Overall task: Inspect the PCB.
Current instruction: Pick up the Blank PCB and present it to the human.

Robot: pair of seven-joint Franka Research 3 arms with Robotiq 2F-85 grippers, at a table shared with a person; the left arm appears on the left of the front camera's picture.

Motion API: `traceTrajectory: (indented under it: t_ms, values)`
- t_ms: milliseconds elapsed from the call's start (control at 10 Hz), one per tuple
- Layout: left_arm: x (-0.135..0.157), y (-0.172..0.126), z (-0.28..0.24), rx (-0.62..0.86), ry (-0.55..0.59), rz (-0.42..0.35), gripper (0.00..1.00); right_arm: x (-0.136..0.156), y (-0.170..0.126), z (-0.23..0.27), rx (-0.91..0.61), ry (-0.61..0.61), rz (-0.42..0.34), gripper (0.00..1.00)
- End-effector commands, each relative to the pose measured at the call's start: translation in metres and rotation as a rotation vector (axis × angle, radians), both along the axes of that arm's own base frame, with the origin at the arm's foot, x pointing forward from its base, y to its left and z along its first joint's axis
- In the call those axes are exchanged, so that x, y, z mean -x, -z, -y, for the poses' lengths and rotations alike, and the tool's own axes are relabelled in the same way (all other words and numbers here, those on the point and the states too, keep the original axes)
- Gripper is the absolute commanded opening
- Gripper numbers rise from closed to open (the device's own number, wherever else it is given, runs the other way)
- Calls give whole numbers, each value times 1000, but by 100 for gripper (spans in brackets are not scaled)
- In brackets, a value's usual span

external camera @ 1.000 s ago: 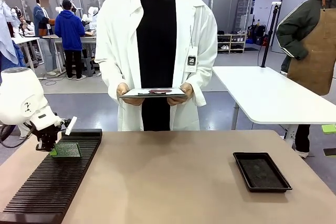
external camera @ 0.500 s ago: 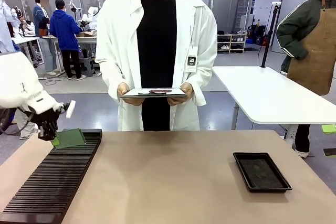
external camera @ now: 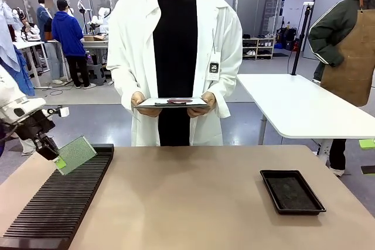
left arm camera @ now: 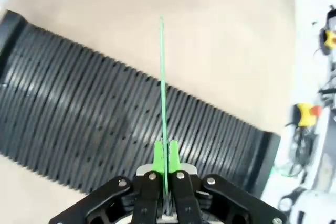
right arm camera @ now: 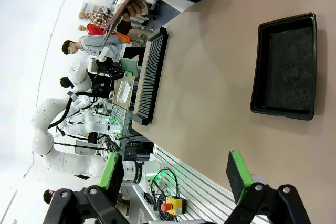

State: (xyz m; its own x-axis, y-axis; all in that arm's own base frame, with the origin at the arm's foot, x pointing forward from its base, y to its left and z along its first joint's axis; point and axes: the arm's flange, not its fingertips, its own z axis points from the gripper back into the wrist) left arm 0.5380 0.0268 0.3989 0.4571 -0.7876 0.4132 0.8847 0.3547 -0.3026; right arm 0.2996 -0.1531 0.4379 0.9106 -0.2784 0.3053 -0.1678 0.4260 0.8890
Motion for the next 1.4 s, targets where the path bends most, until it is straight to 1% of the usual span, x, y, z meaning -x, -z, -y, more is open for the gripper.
traceTrajectory:
  t_ms: [0,100,200,300,400,500,600,700,800,900,1000,1200,1300]
  values:
    - [-6,1,-8,255,-193,-121,0,1,-1,1,-6,-4,9,100]
    - [0,17,-10,423,-286,-183,0,1,-1,1,-6,-4,9,100]
    - [1,25,-11,512,-341,-207,0,1,-1,1,-6,-4,9,100]
    - [1,35,-9,619,-409,-273,0,1,-1,1,-6,-4,9,100]
    - [0,41,-5,686,-464,-322,0,1,-1,1,-6,-4,9,100]
    - [0,41,3,737,-488,-334,0,1,-1,1,-6,-4,9,100]
    - [2,37,15,760,-499,-401,0,1,-1,1,-6,-4,9,100]
    - [3,35,25,793,-489,-433,0,1,-1,1,-6,-4,9,100]
    - [2,36,32,832,-515,-444,0,1,-1,1,-6,-4,9,100]
    - [3,41,40,839,-561,-519,0,1,-1,1,-6,-4,9,100]
    - [3,49,49,798,-578,-597,0,1,-1,1,-6,-4,9,100]
    - [2,57,57,814,-626,-662,0,1,-1,1,-6,-4,9,100]
    - [1,61,62,815,-613,-686,0,1,-1,1,-6,-4,9,100]
